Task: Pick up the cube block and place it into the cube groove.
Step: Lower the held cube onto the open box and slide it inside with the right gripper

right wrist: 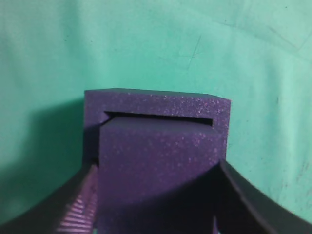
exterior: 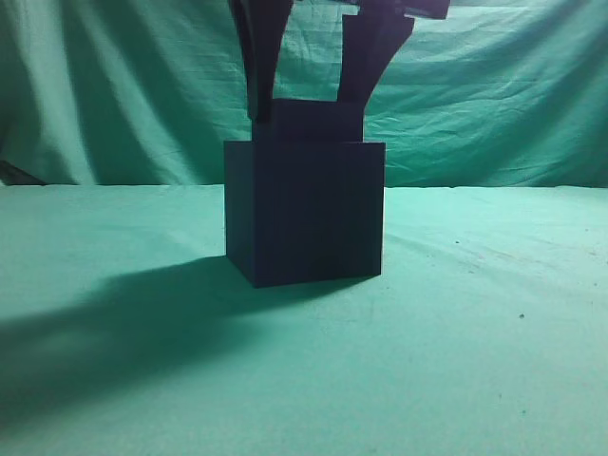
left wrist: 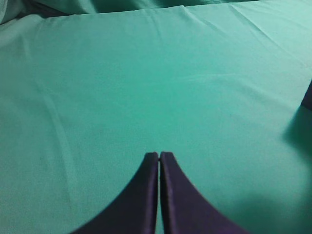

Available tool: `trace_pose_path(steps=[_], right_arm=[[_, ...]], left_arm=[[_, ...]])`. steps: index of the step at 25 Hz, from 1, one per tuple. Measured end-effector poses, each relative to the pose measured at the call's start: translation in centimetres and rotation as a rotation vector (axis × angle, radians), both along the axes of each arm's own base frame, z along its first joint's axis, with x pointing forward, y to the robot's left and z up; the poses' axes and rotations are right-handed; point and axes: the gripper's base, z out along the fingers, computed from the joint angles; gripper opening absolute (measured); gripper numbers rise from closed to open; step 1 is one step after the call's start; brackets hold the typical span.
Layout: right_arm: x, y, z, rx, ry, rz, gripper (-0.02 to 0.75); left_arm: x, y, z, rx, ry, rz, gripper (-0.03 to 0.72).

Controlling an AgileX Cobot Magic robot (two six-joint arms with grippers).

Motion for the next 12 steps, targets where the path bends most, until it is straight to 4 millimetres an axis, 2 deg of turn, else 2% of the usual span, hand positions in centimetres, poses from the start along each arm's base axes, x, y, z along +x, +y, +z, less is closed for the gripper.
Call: trace_pose_path(steps=[2,5,7,10,12], right_arm=[[0.1,0.1,0.2,-0.002,-0.004,0.01,0.414],[0.3,0.2,1.4,0.001,-0.015,0.018,0.58],[0.5,0.4,2.8,0.012,-0.028,0.021,0.643],[0.4,0.2,5.6,0.022,-0.059,0.023,0.626],[0.4,-0.2,7.8,0.026,-0.106,0.022,0.489]], left_arm=[[0.0,0.0,0.0,0.0,0.0,0.0,0.0],[0.0,0.0,0.0,0.0,0.0,0.0,0.0],[0.0,0.0,0.0,0.0,0.0,0.0,0.0],[0.0,0.0,0.0,0.0,0.0,0.0,0.0],[0.0,0.0,0.0,0.0,0.0,0.0,0.0]])
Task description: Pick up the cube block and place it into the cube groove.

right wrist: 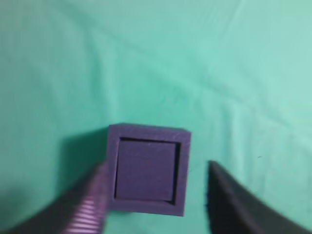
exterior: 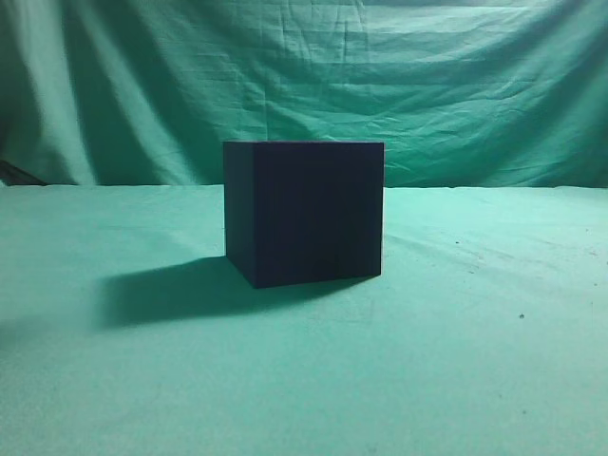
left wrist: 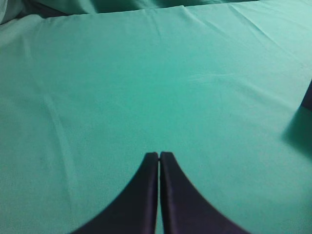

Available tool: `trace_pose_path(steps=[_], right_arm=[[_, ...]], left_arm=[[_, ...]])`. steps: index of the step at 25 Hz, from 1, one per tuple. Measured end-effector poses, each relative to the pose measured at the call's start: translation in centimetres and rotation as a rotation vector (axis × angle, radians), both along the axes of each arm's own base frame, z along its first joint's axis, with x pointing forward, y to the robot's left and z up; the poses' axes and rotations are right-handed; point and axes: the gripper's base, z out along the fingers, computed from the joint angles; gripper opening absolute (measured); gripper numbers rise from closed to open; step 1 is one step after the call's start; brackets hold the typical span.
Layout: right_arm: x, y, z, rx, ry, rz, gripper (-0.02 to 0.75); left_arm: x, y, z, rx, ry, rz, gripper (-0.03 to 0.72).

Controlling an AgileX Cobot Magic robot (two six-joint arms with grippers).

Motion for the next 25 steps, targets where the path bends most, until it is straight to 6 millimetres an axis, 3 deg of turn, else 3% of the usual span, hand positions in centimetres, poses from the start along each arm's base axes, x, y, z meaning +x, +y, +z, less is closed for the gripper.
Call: trace_pose_path(steps=[5,8,12,15,19,25], right_arm=[[-1.4,-1.9,4.3,0.039,-0.1,-0.001,0.089],[-3.1,-3.3,7.1,0.097,-0.149,0.018,0.0],[-6.7,-6.7,10.0,0.155,-0.204,0.025,0.0],[-9.9,-9.9,10.5,0.171,-0.221,0.024,0.0],[-14.2,-14.0,9.6,0.176,-0.232,0.027,0.0],[-19.4,-19.7,5.9,0.142,-0.272,0.034,0.0]], left_arm=[[0.0,0.0,0.0,0.0,0.0,0.0,0.0],[0.0,0.0,0.0,0.0,0.0,0.0,0.0],[0.0,0.0,0.0,0.0,0.0,0.0,0.0],[0.0,0.0,0.0,0.0,0.0,0.0,0.0],[0.0,0.0,0.0,0.0,0.0,0.0,0.0],[0.0,0.0,0.0,0.0,0.0,0.0,0.0]])
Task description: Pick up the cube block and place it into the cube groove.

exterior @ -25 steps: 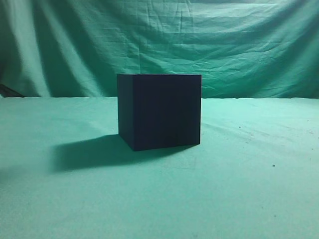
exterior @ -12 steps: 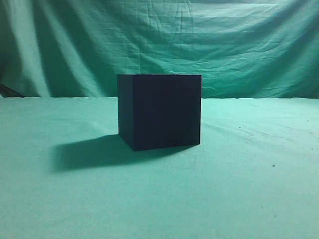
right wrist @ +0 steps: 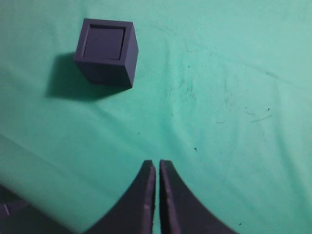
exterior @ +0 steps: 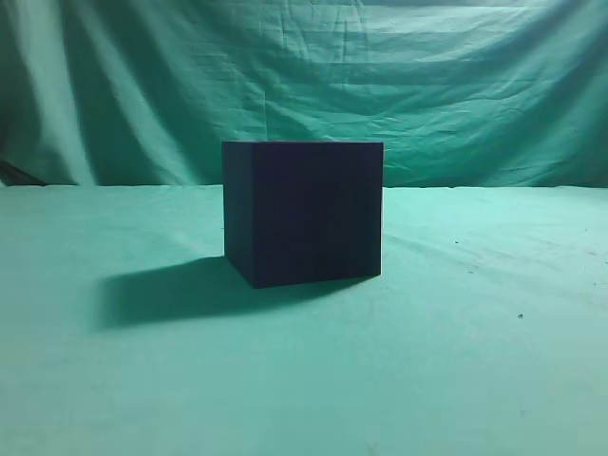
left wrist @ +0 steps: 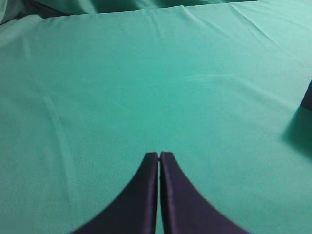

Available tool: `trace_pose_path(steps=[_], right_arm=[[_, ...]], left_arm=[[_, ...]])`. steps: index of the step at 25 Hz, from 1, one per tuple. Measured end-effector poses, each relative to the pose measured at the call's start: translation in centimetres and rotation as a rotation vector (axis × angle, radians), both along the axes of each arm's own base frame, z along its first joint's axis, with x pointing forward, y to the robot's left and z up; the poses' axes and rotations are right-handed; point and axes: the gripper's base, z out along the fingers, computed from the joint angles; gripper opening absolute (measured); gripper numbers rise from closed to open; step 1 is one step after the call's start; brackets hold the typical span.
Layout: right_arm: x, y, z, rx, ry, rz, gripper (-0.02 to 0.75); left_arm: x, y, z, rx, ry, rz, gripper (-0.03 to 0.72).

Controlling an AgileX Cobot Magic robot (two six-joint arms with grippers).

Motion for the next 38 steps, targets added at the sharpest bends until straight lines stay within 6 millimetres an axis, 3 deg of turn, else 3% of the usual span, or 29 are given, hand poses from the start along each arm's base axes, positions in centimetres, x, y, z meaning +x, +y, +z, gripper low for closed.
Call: trace_pose_path(steps=[3,10,16,20,26,31,38], right_arm=[[-2.3,-2.0,-1.2,0.064,-0.035,0.001,0.0],[-6.3,-5.4,-2.0,0.193,-0.11,0.018,0.0],[-7.0,-6.0,-1.3,0.256,-0.29,0.105,0.0],[-6.4,-5.5,-2.2,0.268,-0.37,0.128,0.0],[-5.3,-5.4,-6.4,0.289,-0.523,-0.048,0.0],[-5.0,-6.0,-11.4,0.269,-0.633,-0.243,0.0],[-4.0,-6.6,-17.3,0.205,-0.659,-0.431,0.0]], left_arm=[[0.0,0.0,0.0,0.0,0.0,0.0,0.0],[0.0,0.0,0.0,0.0,0.0,0.0,0.0],[0.0,0.0,0.0,0.0,0.0,0.0,0.0],[0.0,0.0,0.0,0.0,0.0,0.0,0.0],[0.0,0.0,0.0,0.0,0.0,0.0,0.0],[0.0,0.0,0.0,0.0,0.0,0.0,0.0],[0.0,0.0,0.0,0.0,0.0,0.0,0.0]])
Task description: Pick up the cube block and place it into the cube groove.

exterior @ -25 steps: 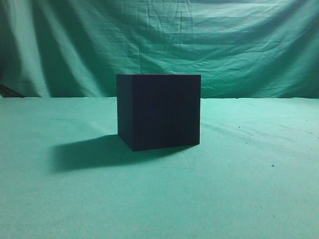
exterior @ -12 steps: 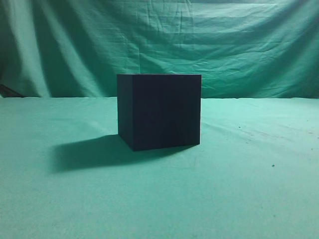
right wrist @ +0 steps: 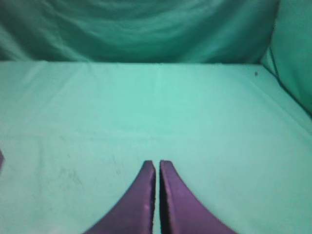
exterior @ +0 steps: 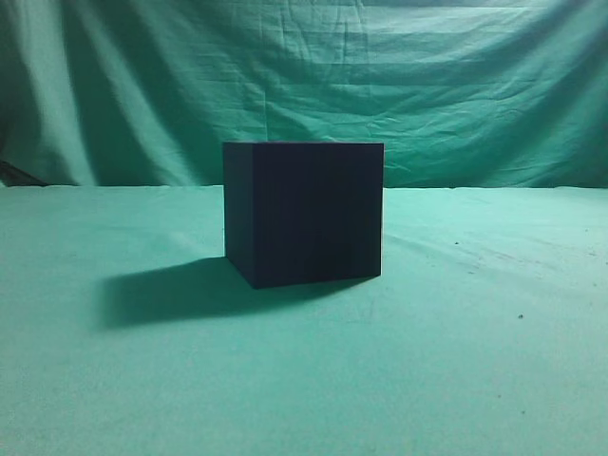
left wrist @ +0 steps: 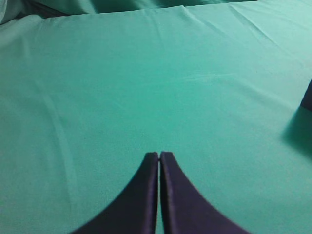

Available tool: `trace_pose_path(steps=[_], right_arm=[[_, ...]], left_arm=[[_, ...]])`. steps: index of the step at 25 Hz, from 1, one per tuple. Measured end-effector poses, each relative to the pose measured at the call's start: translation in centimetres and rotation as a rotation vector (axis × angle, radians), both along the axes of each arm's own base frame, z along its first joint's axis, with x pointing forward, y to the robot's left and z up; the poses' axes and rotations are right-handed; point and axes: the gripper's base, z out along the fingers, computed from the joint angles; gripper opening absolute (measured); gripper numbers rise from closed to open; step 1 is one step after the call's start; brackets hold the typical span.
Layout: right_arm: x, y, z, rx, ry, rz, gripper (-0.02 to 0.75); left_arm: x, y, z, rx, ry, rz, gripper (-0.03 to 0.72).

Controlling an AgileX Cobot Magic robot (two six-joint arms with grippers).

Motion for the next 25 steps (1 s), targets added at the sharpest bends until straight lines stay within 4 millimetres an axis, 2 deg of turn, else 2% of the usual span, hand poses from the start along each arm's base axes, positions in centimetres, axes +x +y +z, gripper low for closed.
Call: trace_pose_path(steps=[4,7,25], right_arm=[[0.4,-0.1,-2.9,-0.004,0.065,-0.04,0.0],[0.5,-0.1,-4.2,0.012,0.102,-0.044,0.0],[0.6,-0.1,-4.2,0.019,0.097,-0.043,0.0]], left_arm=[[0.0,0.0,0.0,0.0,0.0,0.0,0.0],[0.0,0.0,0.0,0.0,0.0,0.0,0.0],[0.0,0.0,0.0,0.0,0.0,0.0,0.0]])
